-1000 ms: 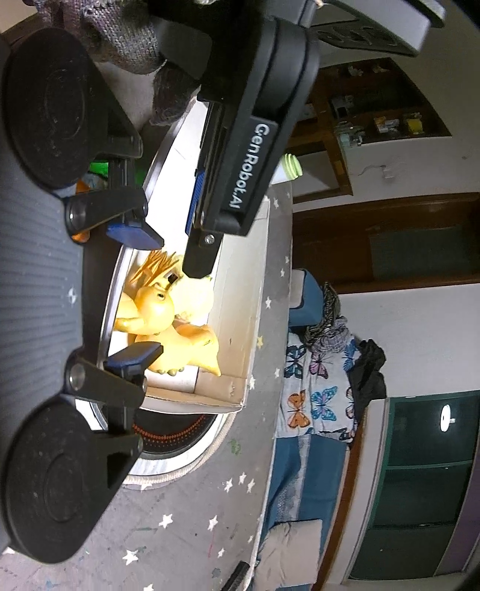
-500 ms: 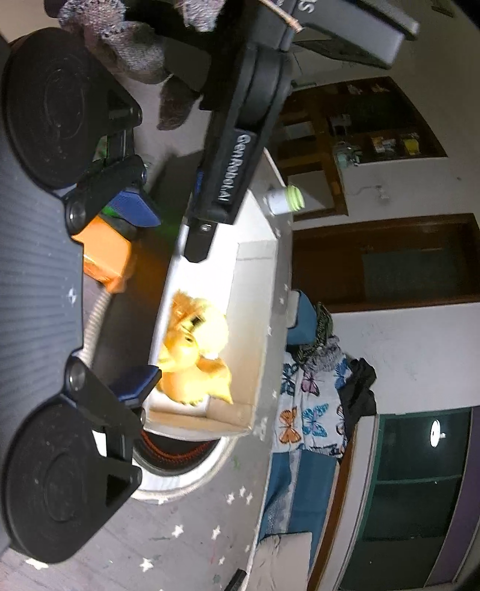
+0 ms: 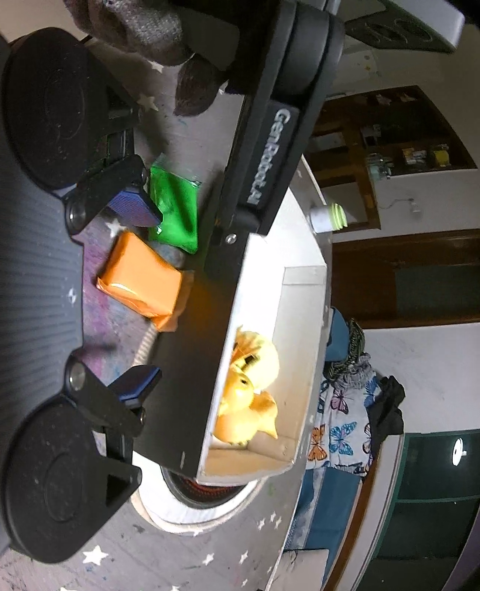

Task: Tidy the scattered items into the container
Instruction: 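Move the left tool down to the orange soft pack beside the box, then close the left tool on the orange soft pack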

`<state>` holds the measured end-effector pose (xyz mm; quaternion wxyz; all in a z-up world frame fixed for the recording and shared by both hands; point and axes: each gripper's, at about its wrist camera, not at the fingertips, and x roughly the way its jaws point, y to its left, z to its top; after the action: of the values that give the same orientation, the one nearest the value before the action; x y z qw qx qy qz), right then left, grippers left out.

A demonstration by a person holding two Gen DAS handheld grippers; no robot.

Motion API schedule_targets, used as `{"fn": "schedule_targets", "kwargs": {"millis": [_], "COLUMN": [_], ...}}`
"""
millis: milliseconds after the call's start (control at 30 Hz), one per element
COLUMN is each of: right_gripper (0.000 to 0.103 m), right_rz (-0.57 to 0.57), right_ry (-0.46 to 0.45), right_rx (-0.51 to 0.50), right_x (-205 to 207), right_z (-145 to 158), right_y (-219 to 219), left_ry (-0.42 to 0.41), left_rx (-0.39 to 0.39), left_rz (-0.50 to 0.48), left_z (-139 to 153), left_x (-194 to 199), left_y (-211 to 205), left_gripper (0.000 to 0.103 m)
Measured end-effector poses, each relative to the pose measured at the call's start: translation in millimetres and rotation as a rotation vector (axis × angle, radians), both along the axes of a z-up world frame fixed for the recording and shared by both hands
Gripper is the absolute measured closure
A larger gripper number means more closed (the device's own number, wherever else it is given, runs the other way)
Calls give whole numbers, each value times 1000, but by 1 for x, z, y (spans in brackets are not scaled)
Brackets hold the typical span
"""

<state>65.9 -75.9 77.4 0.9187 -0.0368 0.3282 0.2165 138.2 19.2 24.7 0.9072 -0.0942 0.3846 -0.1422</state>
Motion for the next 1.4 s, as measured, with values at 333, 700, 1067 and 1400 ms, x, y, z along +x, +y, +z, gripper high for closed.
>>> {"fn": "schedule_targets", "kwargs": {"millis": [333, 700, 1067, 1400], "right_gripper": [19, 19, 21, 49], "right_rz": [9, -12, -26, 13], "right_ry": [36, 62, 71, 89], "right_rx": [-20, -21, -8, 11], "right_x": [9, 14, 16, 15], "right_z": [-12, -17, -16, -20], "right_y": [7, 1, -3, 2], "left_ry": [64, 150, 202, 222], "left_rx": [-2, -29, -100, -119], "left_rz": [-13, -24, 11, 33], "left_z": [-14, -27, -30, -29], "left_x": [7, 20, 30, 32], "left_y": [-3, -4, -2, -9], "left_gripper": [68, 68, 68, 68]}}
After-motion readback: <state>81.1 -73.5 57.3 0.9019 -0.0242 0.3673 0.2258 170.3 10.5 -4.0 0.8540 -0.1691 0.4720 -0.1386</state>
